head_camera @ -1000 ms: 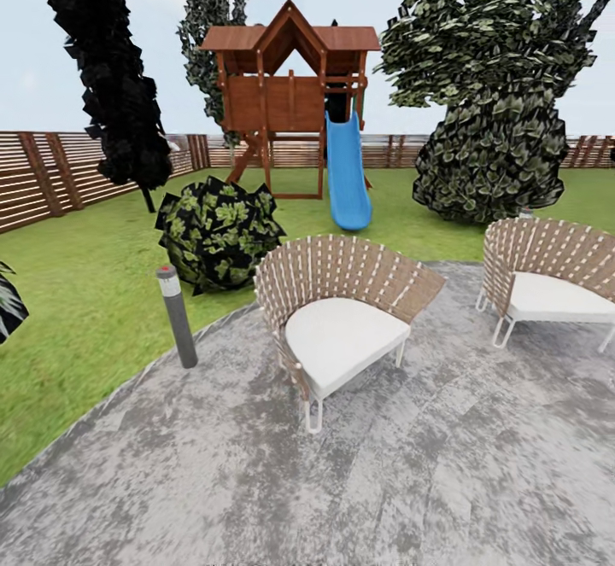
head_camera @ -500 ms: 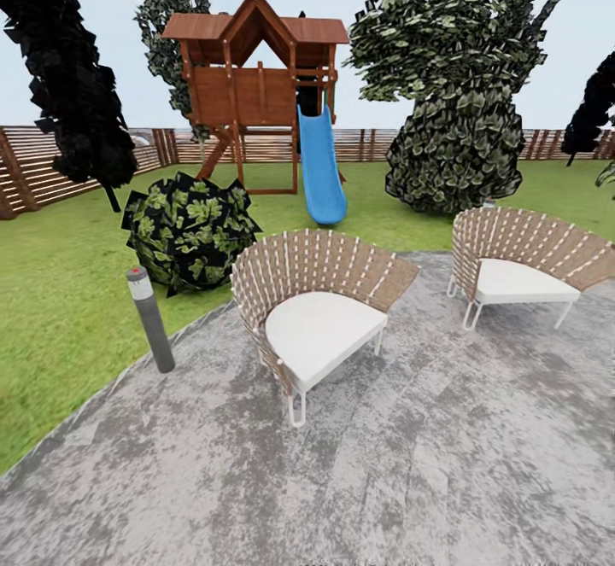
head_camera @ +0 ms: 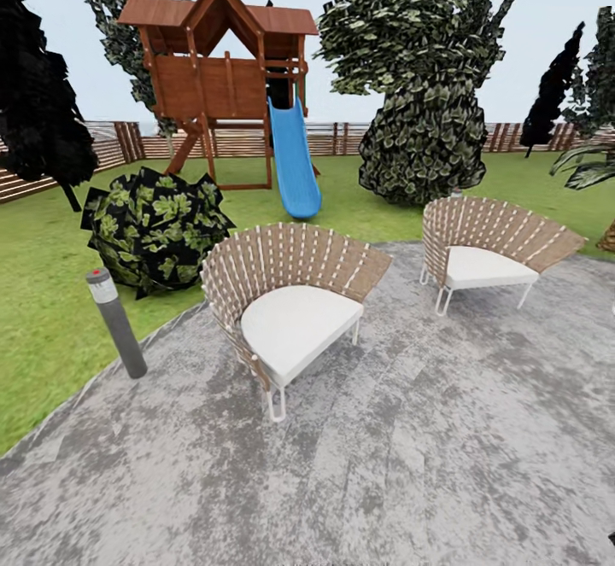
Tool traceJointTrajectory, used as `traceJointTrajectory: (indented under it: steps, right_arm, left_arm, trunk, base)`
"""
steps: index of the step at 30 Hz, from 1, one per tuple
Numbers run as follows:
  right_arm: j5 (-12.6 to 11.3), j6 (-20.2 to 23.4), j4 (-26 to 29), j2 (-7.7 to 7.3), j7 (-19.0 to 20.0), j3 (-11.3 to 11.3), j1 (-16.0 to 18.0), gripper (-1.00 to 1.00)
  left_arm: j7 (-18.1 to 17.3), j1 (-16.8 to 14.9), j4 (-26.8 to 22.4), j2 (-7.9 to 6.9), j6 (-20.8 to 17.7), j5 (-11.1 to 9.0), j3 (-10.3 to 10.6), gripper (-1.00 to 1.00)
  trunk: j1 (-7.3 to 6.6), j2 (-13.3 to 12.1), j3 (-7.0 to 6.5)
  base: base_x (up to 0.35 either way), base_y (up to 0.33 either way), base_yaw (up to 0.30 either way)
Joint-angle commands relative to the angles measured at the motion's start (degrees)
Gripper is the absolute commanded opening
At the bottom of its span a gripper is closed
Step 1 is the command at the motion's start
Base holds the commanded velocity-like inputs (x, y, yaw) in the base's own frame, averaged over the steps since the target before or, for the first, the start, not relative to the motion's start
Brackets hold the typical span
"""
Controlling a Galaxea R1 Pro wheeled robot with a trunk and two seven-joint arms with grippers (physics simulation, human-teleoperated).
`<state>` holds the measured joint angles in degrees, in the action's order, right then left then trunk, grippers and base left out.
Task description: In the garden, pick up the pesticide atomizer on the floor and spray pesticide onto both trees until each tree trunk is fully covered.
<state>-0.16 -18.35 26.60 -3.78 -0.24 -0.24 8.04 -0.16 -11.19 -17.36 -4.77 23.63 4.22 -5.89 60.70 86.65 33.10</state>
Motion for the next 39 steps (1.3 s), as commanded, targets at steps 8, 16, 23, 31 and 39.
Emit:
traceJointTrajectory:
  steps: [8,16,23,31,39]
  right_arm:
    - [0.0,-0.1,-0.1,0.01,0.0,0.0,0.0,1.00]
    - [0.0,-0.1,-0.1,0.01,0.0,0.0,0.0,1.00]
    - [0.0,-0.2,-0.1,0.01,0.0,0.0,0.0,1.00]
    - [0.0,-0.2,-0.1,0.01,0.0,0.1,0.0,1.00]
    - [0.0,-0.2,-0.1,0.01,0.0,0.0,0.0,1.00]
  left_arm:
    - [0.0,0.0,0.0,0.11,0.1,0.1,-0.7,1.00]
    - [0.2,0.0,0.1,0.04,-0.1,-0.1,-1.2,1.00]
    - [0.8,0.0,0.1,0.00,-0.2,-0.2,-1.3,1.00]
    - [1.0,0.0,0.0,-0.06,-0.2,-0.3,-1.5,1.00]
    - [1.0,0.0,0.0,-0.06,-0.2,-0.3,-1.5,1.00]
  trunk:
    - [1.76,3.2,2.06]
    - [3.52,6.5,4.05]
    - [5.05,9.3,5.80]
    - [6.81,12.5,7.74]
    - [8.57,15.7,9.45]
  base:
    - [0.000,0.000,-0.209]
    - [0.000,0.000,-0.209]
    - [0.000,0.000,-0.209]
    - [0.000,0.000,-0.227]
    - [0.000,0.000,-0.276]
